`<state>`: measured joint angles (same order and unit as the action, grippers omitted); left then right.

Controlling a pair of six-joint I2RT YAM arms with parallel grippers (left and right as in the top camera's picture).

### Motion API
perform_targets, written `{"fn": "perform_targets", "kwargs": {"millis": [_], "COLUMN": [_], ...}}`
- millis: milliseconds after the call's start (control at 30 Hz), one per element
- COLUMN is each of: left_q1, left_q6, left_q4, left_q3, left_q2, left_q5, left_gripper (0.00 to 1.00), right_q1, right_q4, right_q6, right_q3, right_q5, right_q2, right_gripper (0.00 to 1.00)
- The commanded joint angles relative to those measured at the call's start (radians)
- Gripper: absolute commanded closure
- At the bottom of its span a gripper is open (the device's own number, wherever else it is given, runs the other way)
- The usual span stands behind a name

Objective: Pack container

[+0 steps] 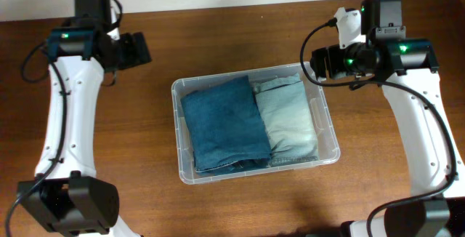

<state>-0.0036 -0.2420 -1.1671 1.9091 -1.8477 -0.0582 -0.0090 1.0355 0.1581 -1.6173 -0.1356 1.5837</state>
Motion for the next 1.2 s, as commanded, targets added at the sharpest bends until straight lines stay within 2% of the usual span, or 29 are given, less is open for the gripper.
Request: {"fn": "perform_targets", "kwargs": {"millis": [0,100,200,400,533,700,800,900,1000,1167], "left_q1": [0.019,0.016,-0.003,-0.04,-0.04,-0.04,-0.04,-0.04,-0.04,-0.04], "left_q6": [0.024,0.024,0.028,0.026,0.02,0.019,0.02,0.02,0.02,0.02], "left_q4": [-0.015,0.027,0.121,0.401,0.532,0.67,0.636,0.53,0.414,0.322], "left_q3": [-0.007,-0.064,-0.201,-0.673,-0.97,-1.183,-1.234,-1.24,-1.24,-1.24], "left_q2": [0.034,0.113,0.248,0.623,0.885,1.076,1.131,1.139,1.136,1.134], "left_q5": [-0.019,-0.038,-0.037,-0.036,-0.038,-0.044,-0.044,-0.044,-0.044,-0.044], "left_gripper": [0.01,0.01,0.01,0.01,0.01,0.01,0.01,0.01,0.01,0.01], "right_q1": [-0.019,-0.02,-0.018,-0.018,-0.018,-0.018,-0.018,-0.018,-0.018,-0.018], "right_q4": [0.0,0.0,-0.024,-0.132,-0.169,-0.134,-0.079,-0.018,0.002,0.001], "right_q6": [-0.016,-0.006,0.0,-0.003,-0.009,-0.009,-0.009,-0.009,-0.009,-0.009], "right_q3": [-0.002,0.001,0.045,0.305,0.49,0.616,0.641,0.642,0.642,0.642], "right_q5": [0.016,0.036,0.077,0.099,0.099,0.099,0.099,0.099,0.099,0.099], "right_q2": [-0.089,-0.175,-0.274,-0.507,-0.678,-0.838,-0.875,-0.875,-0.865,-0.846], "right_gripper": [0.02,0.02,0.02,0.02,0.02,0.02,0.01,0.02,0.02,0.02]}}
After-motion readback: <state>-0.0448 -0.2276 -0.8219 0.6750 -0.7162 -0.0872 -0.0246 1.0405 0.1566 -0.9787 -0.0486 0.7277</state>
